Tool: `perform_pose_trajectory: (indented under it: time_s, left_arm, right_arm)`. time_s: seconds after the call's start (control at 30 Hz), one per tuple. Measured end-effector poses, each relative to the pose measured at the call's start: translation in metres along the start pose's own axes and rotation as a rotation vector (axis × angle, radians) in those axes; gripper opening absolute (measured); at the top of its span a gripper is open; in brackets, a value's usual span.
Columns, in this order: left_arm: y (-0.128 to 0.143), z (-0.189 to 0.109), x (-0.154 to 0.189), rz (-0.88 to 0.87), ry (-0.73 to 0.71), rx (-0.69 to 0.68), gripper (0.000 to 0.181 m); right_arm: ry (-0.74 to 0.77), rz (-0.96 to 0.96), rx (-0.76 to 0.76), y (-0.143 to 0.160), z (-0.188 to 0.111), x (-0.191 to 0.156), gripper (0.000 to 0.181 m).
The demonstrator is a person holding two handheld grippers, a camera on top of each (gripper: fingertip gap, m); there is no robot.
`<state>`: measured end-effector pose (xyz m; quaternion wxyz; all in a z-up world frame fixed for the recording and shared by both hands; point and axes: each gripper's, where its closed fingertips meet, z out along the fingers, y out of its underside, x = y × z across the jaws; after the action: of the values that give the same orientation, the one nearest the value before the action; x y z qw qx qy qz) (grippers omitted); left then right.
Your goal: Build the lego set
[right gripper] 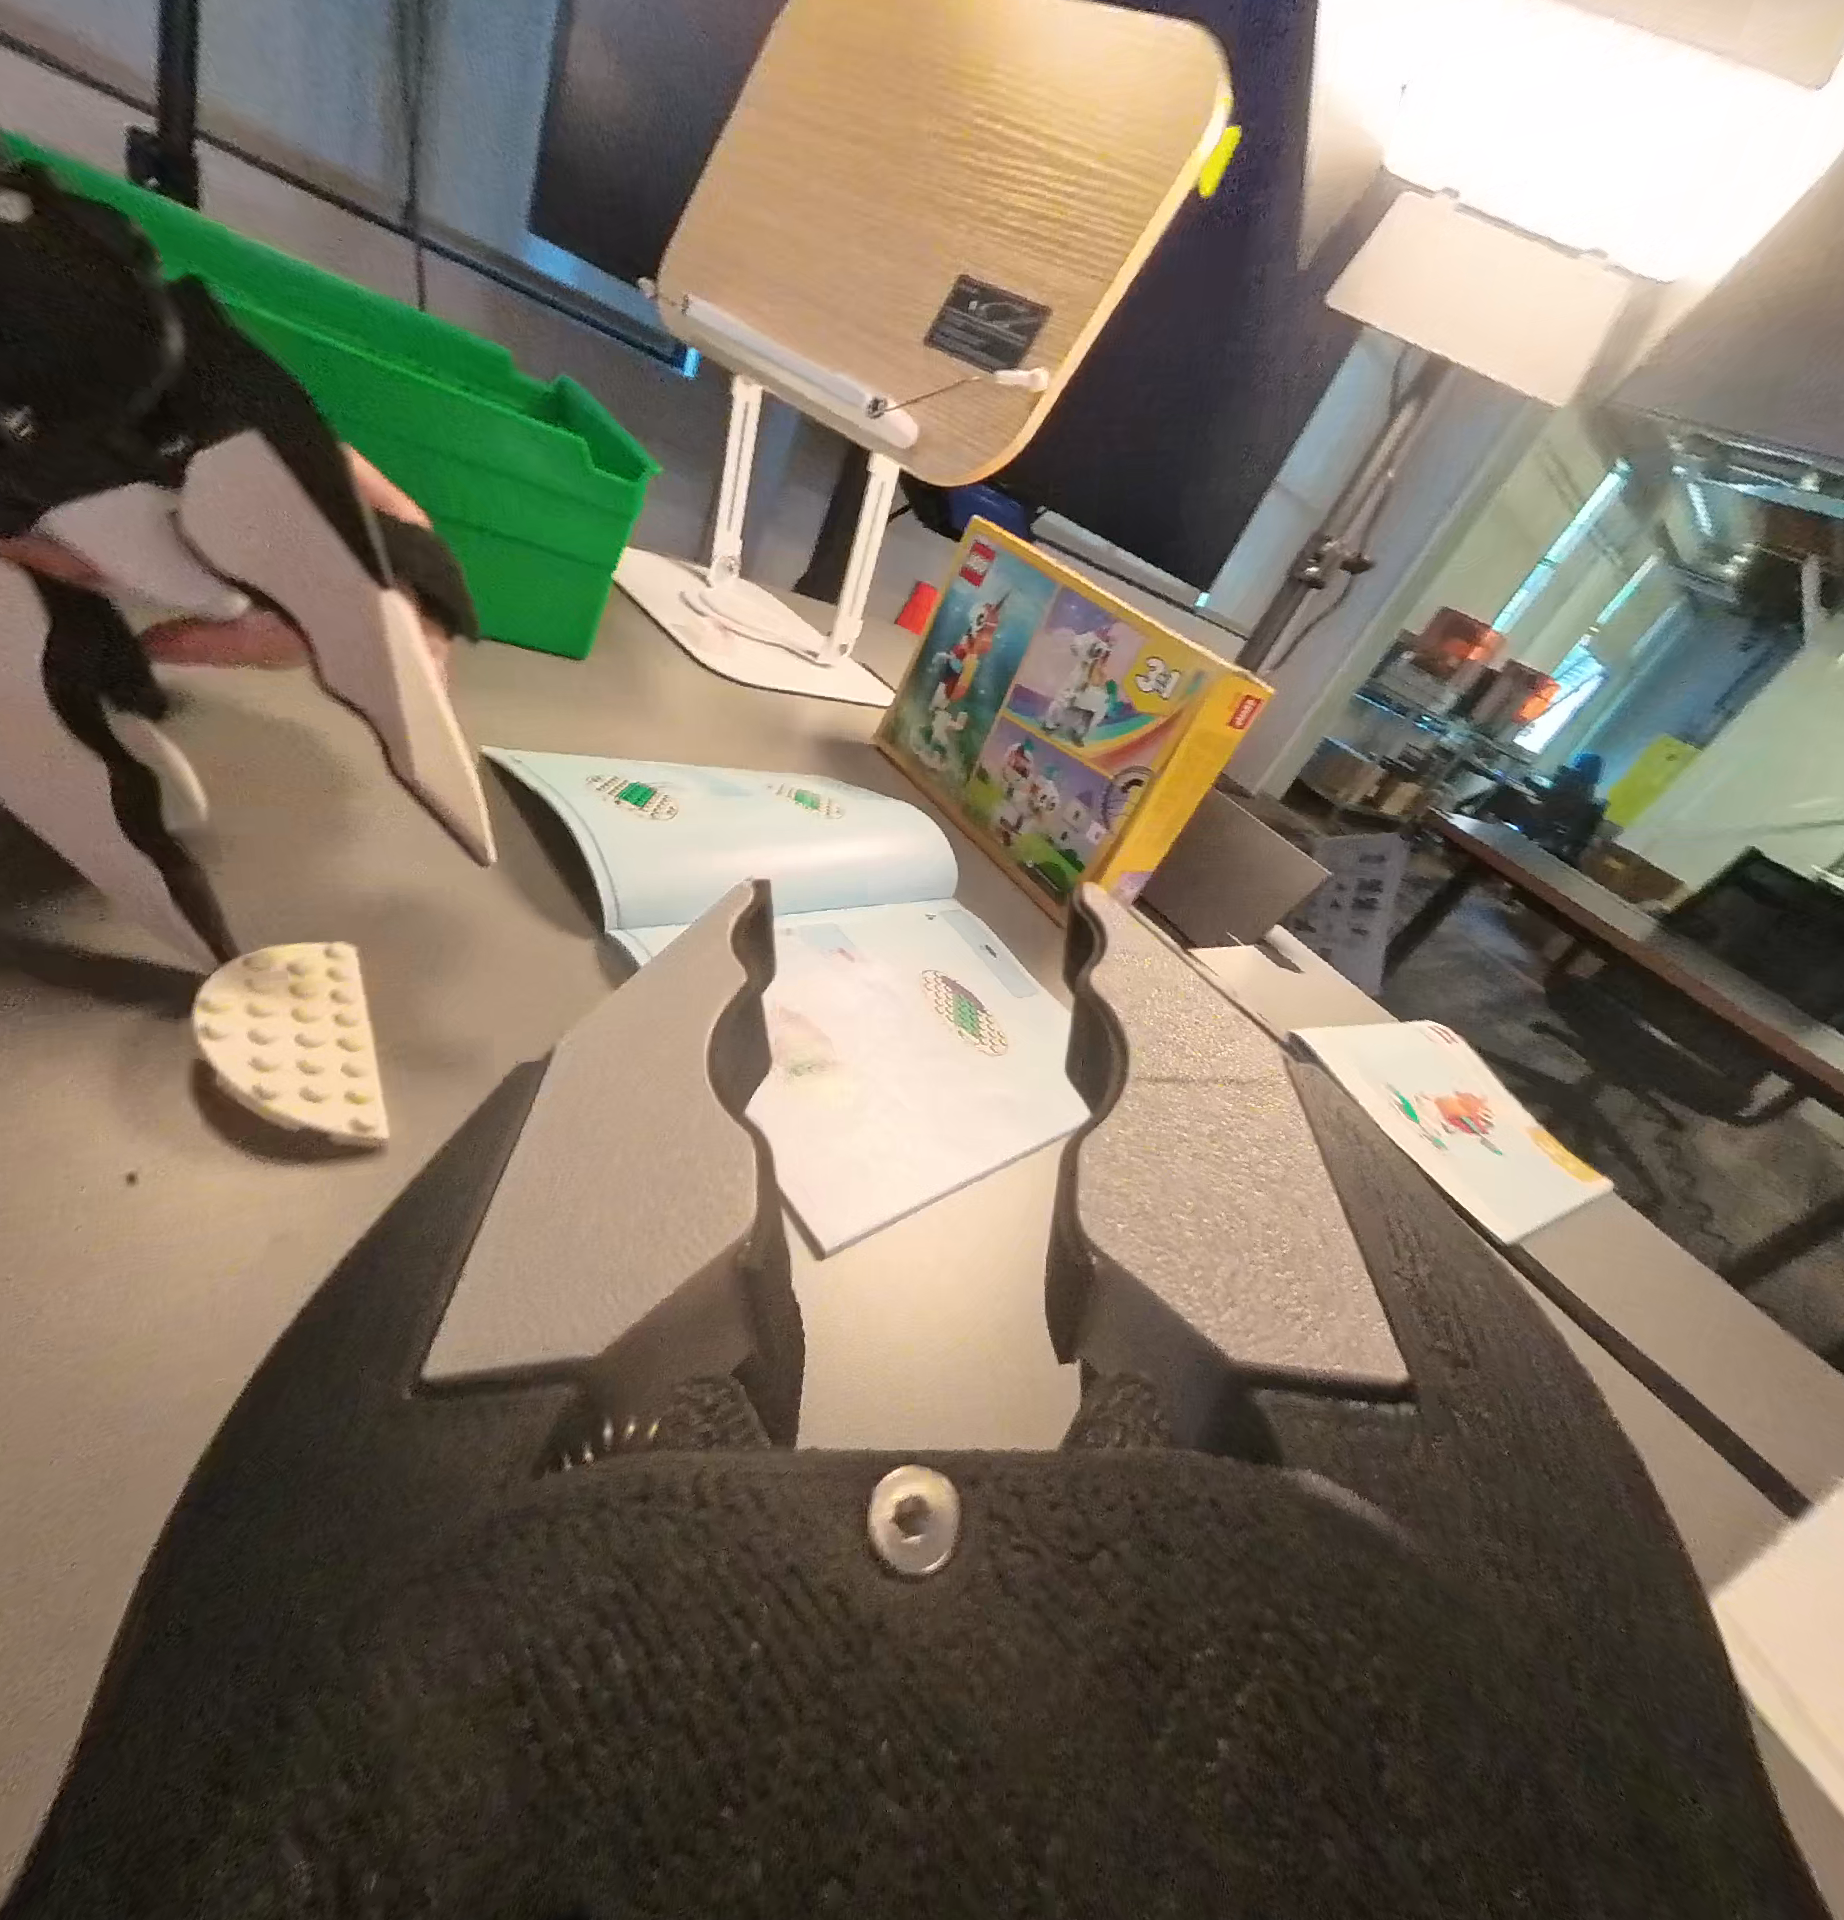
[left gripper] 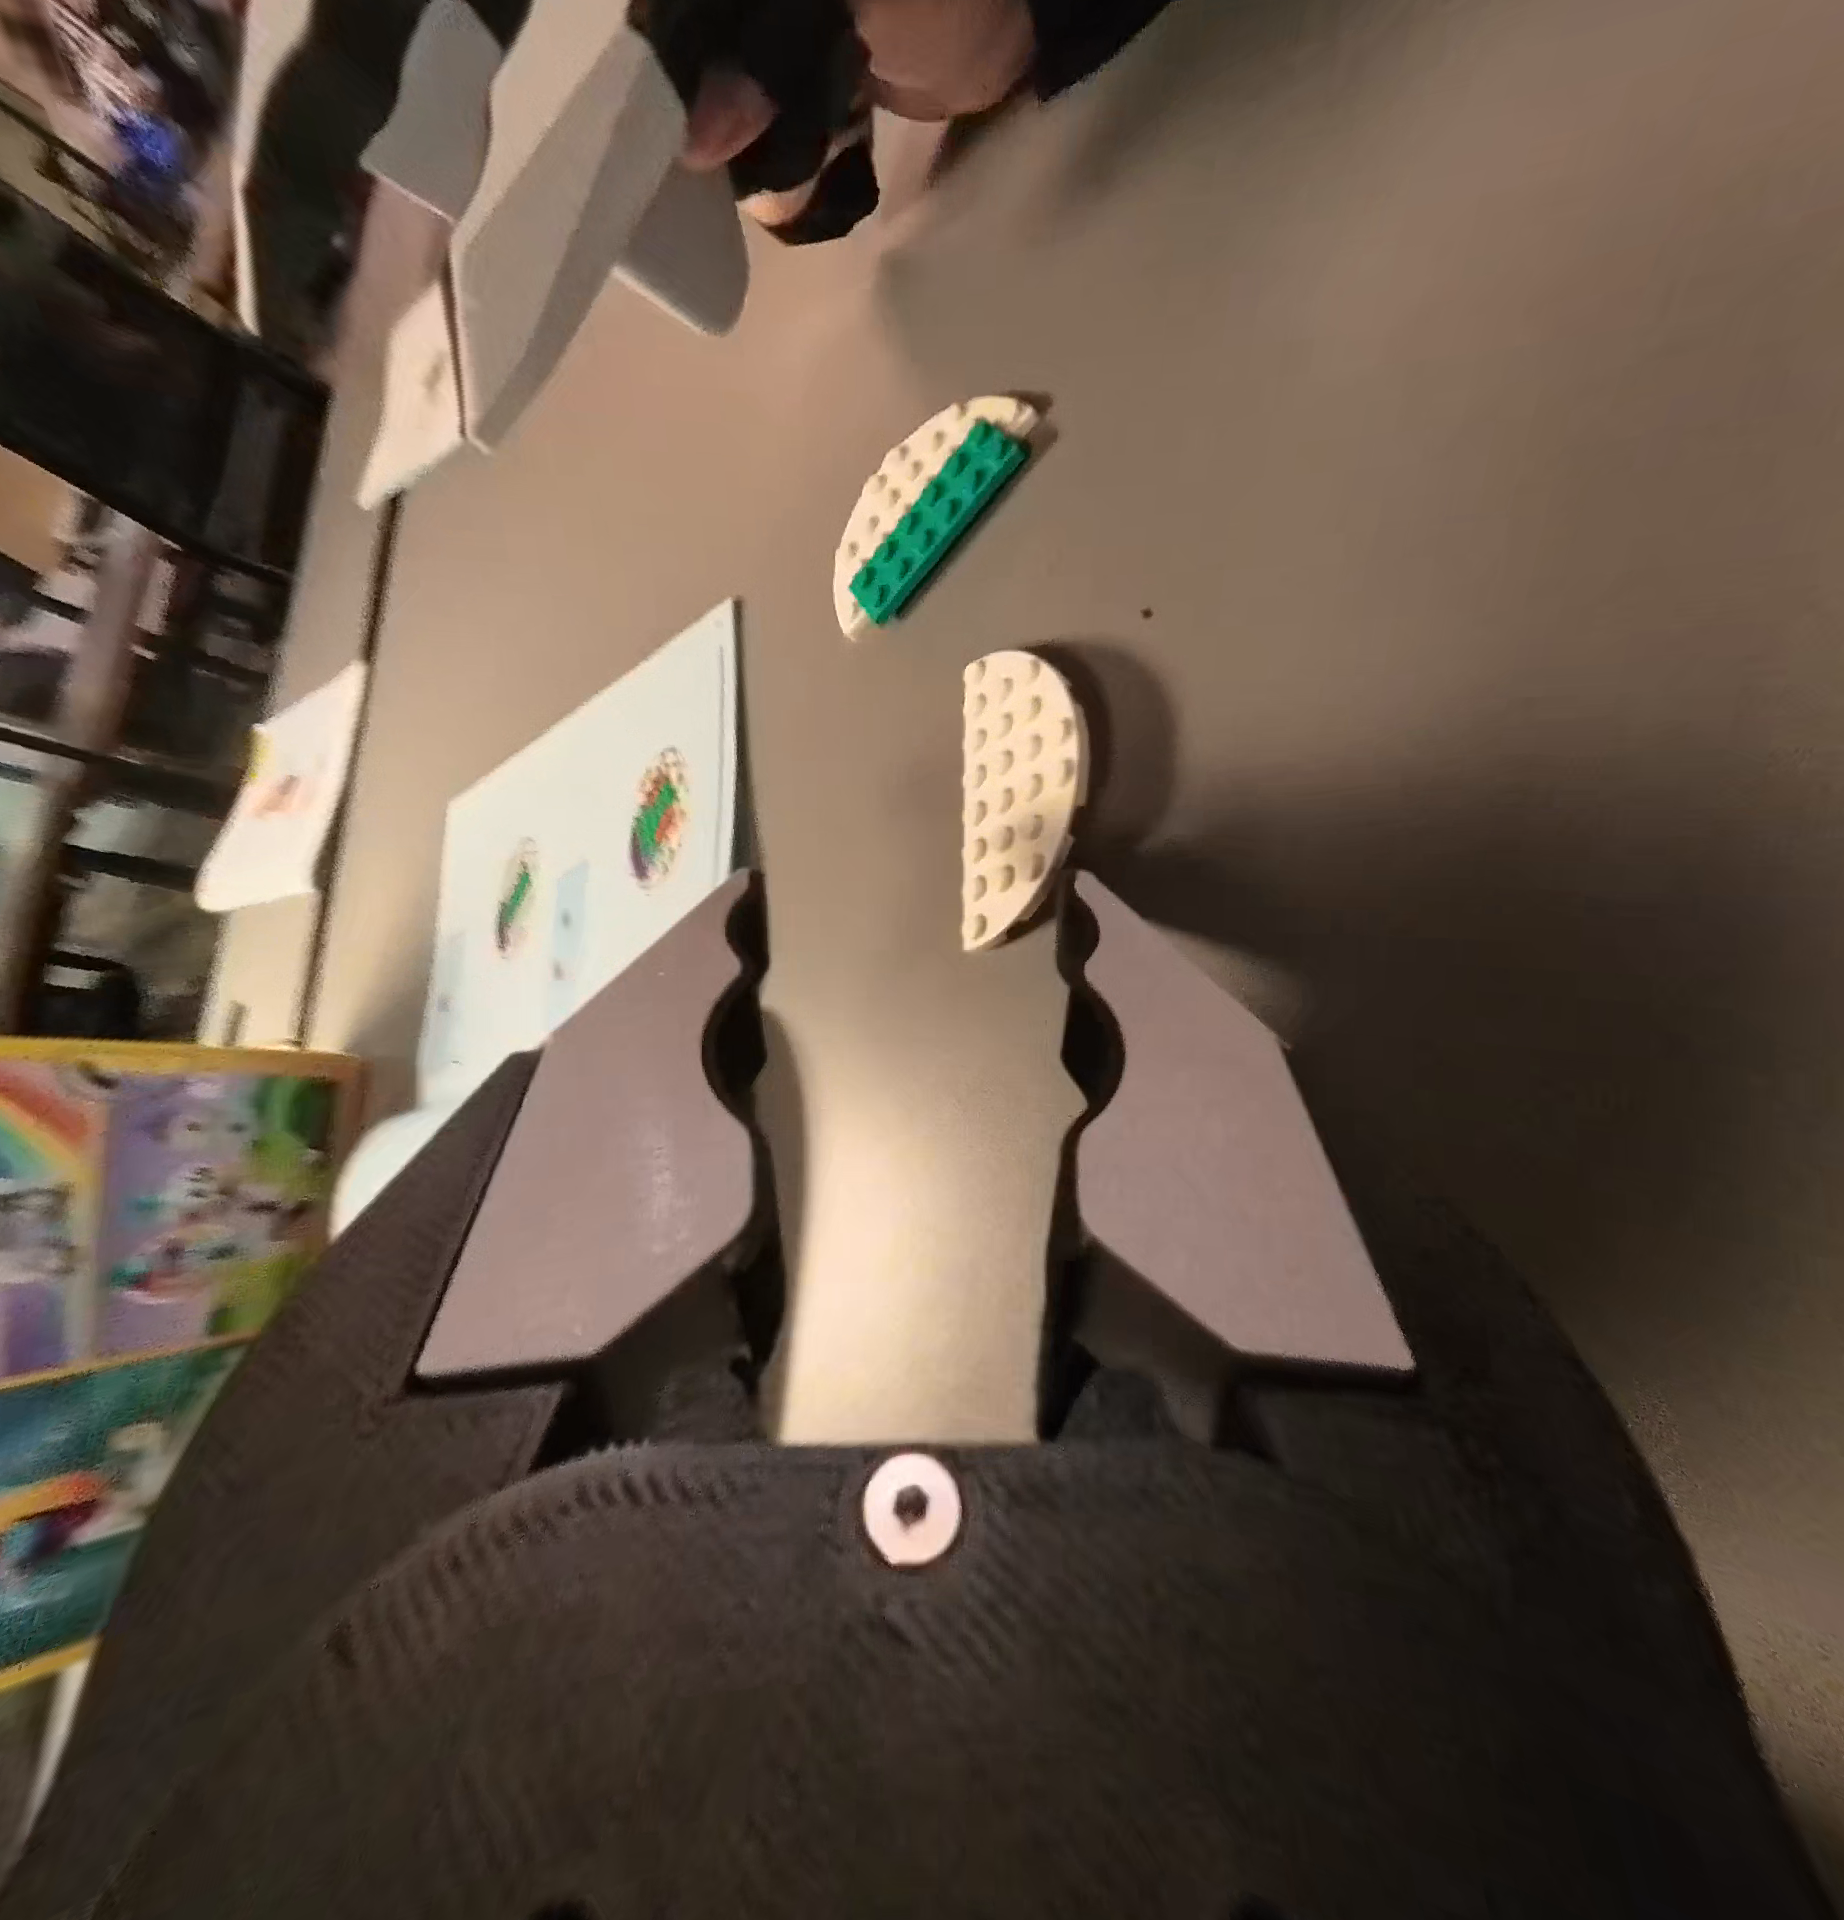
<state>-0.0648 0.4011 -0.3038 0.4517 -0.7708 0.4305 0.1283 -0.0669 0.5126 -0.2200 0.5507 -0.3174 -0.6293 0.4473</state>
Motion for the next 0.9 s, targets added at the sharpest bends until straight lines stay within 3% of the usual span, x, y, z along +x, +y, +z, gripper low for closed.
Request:
perform_pose_trajectory:
  time_s: [0.2, 0.27, 0.37, 0.43, 0.57, 0.77, 0.9]
  left_arm:
    - [0.007, -0.007, 0.001, -0.147, 0.077, -0.004, 0.06]
    - [0.005, -0.009, 0.001, -0.176, 0.09, 0.016, 0.06]
    - [-0.007, -0.014, -0.003, -0.226, 0.09, 0.087, 0.06]
    - [-0.017, -0.018, -0.008, -0.271, 0.09, 0.156, 0.06]
    - [-0.025, -0.024, -0.015, -0.357, 0.1, 0.222, 0.06]
    - [-0.026, -0.022, -0.029, -0.534, 0.082, 0.254, 0.057]
    - [-0.017, -0.018, -0.047, -0.746, 0.05, 0.253, 0.053]
  right_arm:
    - [-0.153, -0.003, 0.019, -0.002, 0.004, -0.019, 0.055]
    - [-0.291, 0.025, 0.004, -0.005, 0.002, -0.041, 0.062]
    - [-0.622, 0.186, -0.208, 0.008, -0.006, -0.095, 0.064]
    - [-0.739, 0.243, -0.402, 0.025, -0.012, -0.122, 0.067]
    - [-0.728, 0.156, -0.59, 0.047, -0.007, -0.14, 0.062]
    - [-0.696, 0.165, -0.632, 0.046, 0.0, -0.142, 0.034]
    - [-0.645, 0.125, -0.608, 0.046, 0.003, -0.137, 0.03]
